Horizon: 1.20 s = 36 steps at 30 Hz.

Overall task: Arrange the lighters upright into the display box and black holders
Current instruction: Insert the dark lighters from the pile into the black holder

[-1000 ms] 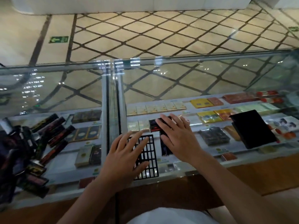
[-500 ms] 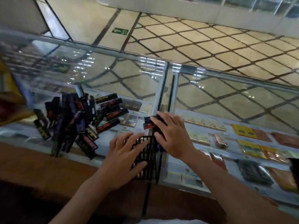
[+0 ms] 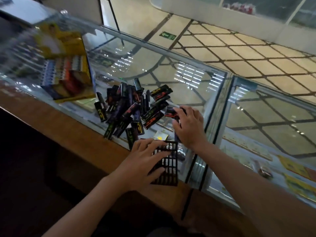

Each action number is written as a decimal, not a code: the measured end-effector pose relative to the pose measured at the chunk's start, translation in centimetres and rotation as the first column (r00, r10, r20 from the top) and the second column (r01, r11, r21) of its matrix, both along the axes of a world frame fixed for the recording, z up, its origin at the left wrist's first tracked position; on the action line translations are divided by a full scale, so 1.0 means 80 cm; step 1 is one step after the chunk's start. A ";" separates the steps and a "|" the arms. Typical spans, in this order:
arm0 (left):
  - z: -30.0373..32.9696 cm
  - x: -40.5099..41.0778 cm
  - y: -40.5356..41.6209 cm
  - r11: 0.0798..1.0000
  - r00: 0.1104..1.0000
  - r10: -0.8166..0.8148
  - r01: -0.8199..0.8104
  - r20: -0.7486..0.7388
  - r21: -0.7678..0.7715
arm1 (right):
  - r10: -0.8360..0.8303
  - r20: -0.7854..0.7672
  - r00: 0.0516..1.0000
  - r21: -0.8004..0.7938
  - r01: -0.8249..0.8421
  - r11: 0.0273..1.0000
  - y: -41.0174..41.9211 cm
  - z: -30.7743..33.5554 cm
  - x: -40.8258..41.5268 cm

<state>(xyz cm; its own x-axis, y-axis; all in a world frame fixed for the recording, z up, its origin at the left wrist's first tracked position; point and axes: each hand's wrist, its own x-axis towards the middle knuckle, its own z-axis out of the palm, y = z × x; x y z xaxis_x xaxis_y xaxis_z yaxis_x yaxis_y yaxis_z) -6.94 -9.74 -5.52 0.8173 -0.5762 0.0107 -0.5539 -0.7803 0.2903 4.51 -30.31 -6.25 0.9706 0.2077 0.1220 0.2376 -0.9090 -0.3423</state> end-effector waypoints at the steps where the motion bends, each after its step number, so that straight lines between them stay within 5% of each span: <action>1: 0.001 0.000 -0.001 1.000 1.000 -0.007 0.007 0.007 -0.005 | 0.000 0.002 1.000 -0.001 0.000 1.000 0.003 -0.001 0.000; 7: 0.002 -0.002 -0.012 0.997 0.996 -0.056 0.060 0.066 -0.051 | 0.029 -0.021 0.999 0.201 -0.024 0.979 -0.001 0.001 0.001; 11: 0.009 0.002 -0.032 0.995 0.997 -0.067 0.069 0.026 -0.078 | 0.032 0.029 0.999 0.573 -0.043 0.819 -0.018 0.014 -0.008; 14: 0.014 0.001 -0.044 0.999 0.999 -0.013 0.016 0.053 -0.041 | -0.020 0.062 0.998 0.629 -0.024 0.777 -0.045 0.024 -0.030; 19: 0.005 -0.007 -0.049 0.981 0.980 0.184 -0.177 0.081 -0.084 | 0.052 -0.031 0.998 0.523 -0.028 0.852 -0.089 0.004 -0.082; 26: 0.005 -0.005 -0.050 0.929 0.946 0.316 -0.294 0.068 -0.224 | 0.150 0.026 0.988 0.117 -0.152 0.981 -0.084 -0.005 -0.096; 36: 0.000 0.011 -0.042 0.893 0.939 0.343 -0.330 -0.011 -0.305 | 0.204 -0.016 0.979 0.052 -0.203 0.978 -0.086 -0.009 -0.089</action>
<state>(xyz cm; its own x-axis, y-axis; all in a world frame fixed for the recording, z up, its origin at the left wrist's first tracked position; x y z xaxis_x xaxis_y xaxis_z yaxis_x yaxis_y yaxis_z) -6.08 -13.13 -5.54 0.9567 -0.2310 0.1770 -0.2902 -0.8033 0.5201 -2.65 -37.18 -6.94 0.9111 0.3953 0.1166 0.4079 -0.8243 -0.3926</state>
